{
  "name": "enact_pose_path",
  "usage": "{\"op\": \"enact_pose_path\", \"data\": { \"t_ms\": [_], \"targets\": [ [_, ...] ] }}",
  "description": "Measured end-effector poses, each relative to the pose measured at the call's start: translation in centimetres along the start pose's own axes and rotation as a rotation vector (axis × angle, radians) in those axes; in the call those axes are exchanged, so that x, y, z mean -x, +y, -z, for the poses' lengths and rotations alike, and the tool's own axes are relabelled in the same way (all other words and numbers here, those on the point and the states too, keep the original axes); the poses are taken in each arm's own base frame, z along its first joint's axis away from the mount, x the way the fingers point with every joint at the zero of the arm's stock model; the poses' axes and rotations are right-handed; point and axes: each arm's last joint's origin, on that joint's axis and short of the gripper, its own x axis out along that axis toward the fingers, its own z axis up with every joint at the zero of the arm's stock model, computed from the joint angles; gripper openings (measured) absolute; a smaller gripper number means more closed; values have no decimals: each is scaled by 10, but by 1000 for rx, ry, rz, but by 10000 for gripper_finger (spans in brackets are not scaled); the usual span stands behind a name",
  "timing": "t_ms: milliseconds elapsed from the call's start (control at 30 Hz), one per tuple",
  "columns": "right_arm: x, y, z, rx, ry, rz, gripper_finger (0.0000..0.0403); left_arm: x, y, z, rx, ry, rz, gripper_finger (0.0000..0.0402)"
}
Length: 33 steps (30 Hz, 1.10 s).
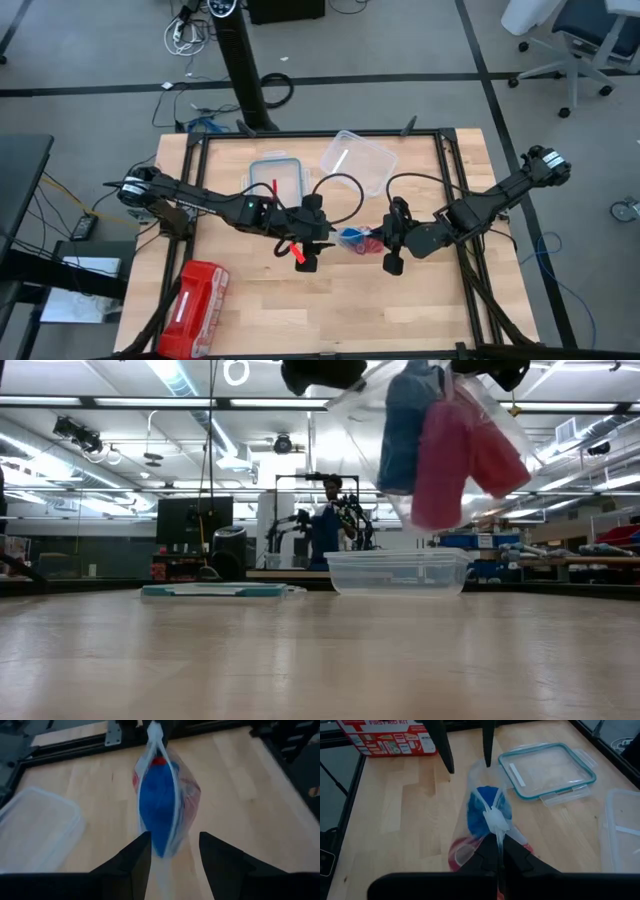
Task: Roll bandage
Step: Close the transparent zip bag
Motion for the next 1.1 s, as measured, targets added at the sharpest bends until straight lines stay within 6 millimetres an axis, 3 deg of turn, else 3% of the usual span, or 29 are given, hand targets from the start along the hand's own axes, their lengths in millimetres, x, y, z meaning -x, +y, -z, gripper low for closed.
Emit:
{"op": "enact_pose_path", "data": {
  "t_ms": [400, 567, 767, 1100],
  "targets": [
    [0, 1, -2, -4, -17, -11, 0, -12, -4, 20, -7, -6, -129, 161],
    [0, 4, -4, 4, -24, -59, 1, -14, -3, 18, -26, -70, -155, 116],
    [-1, 4, -3, 15, -19, -64, 1, -14, -3, 16, -67, -95, -170, 14],
    [-2, -1, 3, 69, 50, -28, 23, -5, -3, 9, -117, 8, -81, 2]
  ]
}}
